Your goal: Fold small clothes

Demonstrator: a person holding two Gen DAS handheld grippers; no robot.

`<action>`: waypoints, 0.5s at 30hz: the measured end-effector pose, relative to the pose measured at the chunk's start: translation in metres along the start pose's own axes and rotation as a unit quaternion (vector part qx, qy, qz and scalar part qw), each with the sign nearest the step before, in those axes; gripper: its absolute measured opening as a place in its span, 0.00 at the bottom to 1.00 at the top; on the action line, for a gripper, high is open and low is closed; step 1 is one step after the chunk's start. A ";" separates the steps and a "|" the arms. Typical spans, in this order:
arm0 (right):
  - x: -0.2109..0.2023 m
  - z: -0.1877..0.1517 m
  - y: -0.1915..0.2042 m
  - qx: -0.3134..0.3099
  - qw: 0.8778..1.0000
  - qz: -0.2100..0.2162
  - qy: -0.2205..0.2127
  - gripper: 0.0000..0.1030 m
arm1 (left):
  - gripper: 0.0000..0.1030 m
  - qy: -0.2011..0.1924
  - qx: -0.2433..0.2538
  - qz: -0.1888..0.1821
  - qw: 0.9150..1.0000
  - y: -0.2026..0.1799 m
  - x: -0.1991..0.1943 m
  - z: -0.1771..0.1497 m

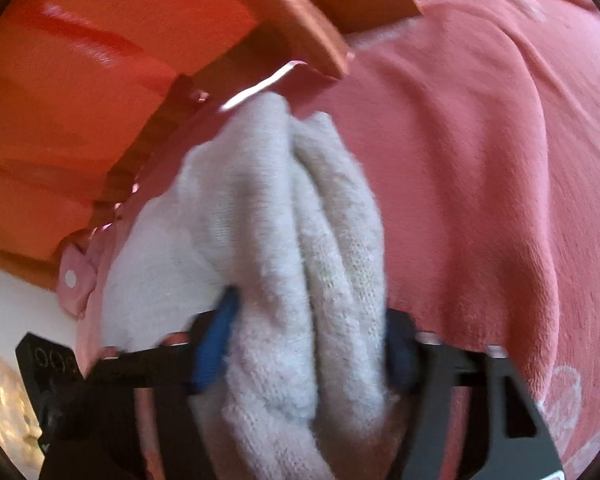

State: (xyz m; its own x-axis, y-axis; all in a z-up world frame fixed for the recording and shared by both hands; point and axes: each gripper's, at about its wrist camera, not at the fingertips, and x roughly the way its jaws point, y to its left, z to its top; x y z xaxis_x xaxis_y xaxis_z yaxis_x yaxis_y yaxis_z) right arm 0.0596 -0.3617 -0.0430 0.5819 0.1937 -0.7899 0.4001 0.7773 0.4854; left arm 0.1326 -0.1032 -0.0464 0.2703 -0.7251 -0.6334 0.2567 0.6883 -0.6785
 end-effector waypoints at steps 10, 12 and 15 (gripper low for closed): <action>-0.090 -0.005 0.097 -0.101 0.974 0.096 -0.177 0.31 | 0.47 -0.142 0.127 -0.047 0.981 -0.048 -0.122 0.035; -0.107 -0.006 0.125 -0.128 0.961 0.126 -0.211 0.31 | 0.47 -0.184 0.159 -0.053 0.968 -0.057 -0.147 0.040; -0.109 0.001 0.150 -0.144 0.951 0.159 -0.222 0.31 | 0.53 -0.229 0.176 -0.053 0.956 -0.050 -0.175 0.049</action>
State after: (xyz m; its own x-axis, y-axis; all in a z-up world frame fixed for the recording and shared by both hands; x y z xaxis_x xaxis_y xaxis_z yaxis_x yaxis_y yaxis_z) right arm 0.0567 -0.2672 0.1164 0.9080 0.2250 -0.3534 -0.0195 0.8654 0.5007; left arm 0.1184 -0.0101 0.1167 0.5820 -0.7621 -0.2837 0.5802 0.6335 -0.5118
